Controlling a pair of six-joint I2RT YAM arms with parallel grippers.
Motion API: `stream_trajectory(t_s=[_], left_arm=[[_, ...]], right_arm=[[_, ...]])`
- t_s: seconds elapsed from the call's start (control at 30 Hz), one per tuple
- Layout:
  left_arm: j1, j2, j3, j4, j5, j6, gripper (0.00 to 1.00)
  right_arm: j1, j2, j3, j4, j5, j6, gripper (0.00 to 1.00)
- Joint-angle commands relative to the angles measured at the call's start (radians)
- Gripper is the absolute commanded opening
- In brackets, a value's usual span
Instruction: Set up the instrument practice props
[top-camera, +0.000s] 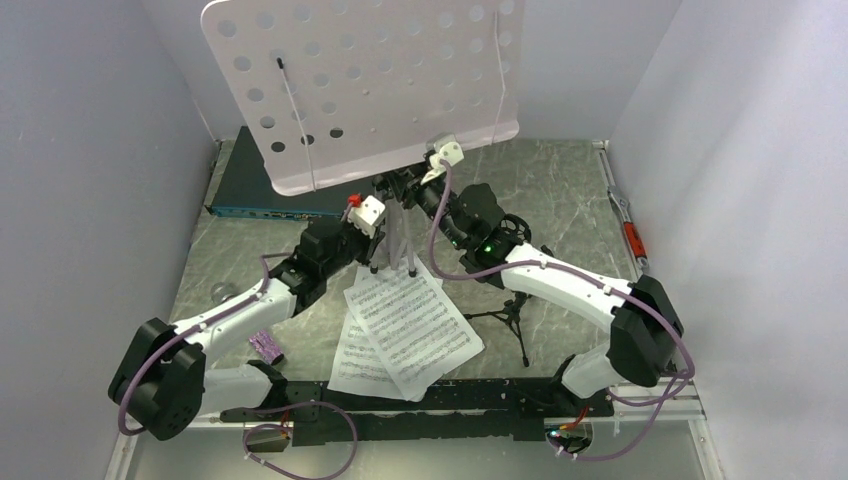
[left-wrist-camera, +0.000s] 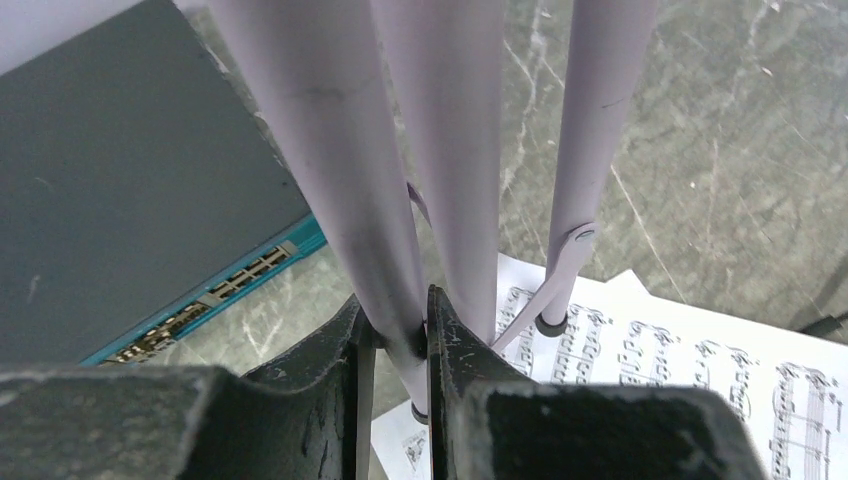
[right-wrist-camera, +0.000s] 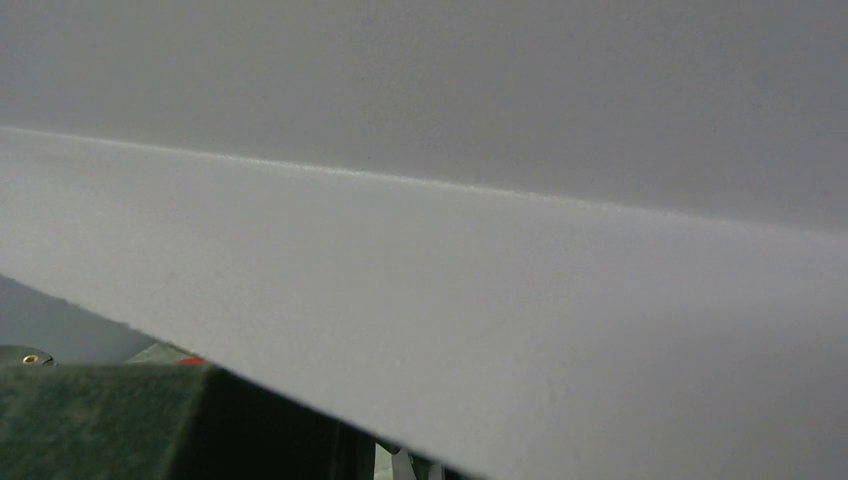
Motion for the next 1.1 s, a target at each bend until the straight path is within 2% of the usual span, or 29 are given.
stream_trajectory(t_s=[0.0,0.2,0.53,0.77,0.93,1.07], left_arm=[[0.026,0.017,-0.014,-0.053,-0.131,0.071,0.03],[0.026,0.059,0.005,-0.116,-0.158,0.081,0.03],[0.026,0.108,0.037,-0.196,-0.329,0.064,0.03],[0.026,0.102,0.034,-0.221,-0.394,0.057,0.03],[0.026,0.076,0.03,-0.247,-0.39,0.041,0.03],[0.026,0.021,0.064,-0.332,-0.333,-0.002,0.03]], right_arm=[[-0.023,-0.065,0.233,0.324,-0.082,0.029,0.0],[-0.048,-0.067,0.257,0.339,-0.104,0.069,0.0],[-0.073,-0.068,0.307,0.362,-0.162,0.11,0.0],[-0.082,-0.067,0.341,0.373,-0.192,0.119,0.0],[-0.082,-0.069,0.37,0.345,-0.217,0.081,0.0],[-0.082,-0.072,0.391,0.298,-0.223,0.022,0.0]])
